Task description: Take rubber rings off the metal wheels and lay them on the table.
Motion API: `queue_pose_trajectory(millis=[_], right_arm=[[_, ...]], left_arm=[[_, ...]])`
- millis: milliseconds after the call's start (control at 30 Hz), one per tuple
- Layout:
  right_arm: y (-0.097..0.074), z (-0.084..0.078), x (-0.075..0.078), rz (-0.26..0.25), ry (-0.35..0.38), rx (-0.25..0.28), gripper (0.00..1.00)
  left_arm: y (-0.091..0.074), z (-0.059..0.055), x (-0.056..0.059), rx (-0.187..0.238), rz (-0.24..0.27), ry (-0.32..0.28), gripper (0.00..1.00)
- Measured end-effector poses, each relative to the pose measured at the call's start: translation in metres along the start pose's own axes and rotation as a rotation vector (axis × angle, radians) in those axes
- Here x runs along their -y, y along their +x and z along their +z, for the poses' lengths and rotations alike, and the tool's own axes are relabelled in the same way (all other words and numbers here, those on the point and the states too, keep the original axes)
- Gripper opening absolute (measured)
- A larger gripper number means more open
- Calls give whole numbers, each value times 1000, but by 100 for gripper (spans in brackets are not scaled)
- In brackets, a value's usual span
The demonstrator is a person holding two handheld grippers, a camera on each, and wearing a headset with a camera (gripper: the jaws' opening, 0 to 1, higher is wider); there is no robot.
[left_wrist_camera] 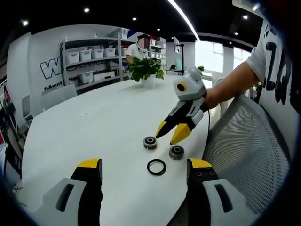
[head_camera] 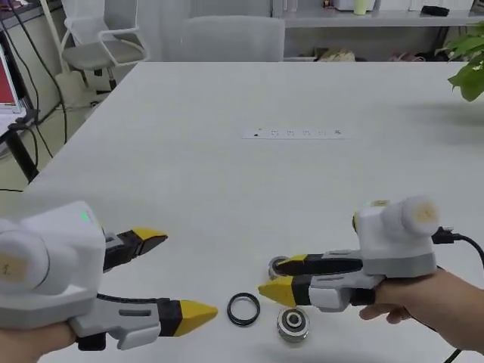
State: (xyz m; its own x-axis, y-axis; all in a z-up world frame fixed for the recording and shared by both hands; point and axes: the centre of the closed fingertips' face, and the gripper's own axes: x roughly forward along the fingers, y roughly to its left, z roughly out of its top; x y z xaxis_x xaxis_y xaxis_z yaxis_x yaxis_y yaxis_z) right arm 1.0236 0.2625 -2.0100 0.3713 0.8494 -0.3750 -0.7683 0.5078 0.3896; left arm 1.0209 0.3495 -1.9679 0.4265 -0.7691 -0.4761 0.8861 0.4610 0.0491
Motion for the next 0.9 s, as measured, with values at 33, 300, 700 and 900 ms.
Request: queue_pose_trajectory(millis=[33,300,700,900], right_arm=[[-2,2,0,-3,-3,5,34],[-20,12,-4,-31,-24,45,38],[-50,18,-5,-92,-66,78,47],[-66,13,-7,-127,-105,70,52]], left_arm=[[0,0,0,1,1,1,71],[-5,4,2,9,4,8,71],[-12,10,5,23,11,15,72],[-15,12,6,27,15,12,72]])
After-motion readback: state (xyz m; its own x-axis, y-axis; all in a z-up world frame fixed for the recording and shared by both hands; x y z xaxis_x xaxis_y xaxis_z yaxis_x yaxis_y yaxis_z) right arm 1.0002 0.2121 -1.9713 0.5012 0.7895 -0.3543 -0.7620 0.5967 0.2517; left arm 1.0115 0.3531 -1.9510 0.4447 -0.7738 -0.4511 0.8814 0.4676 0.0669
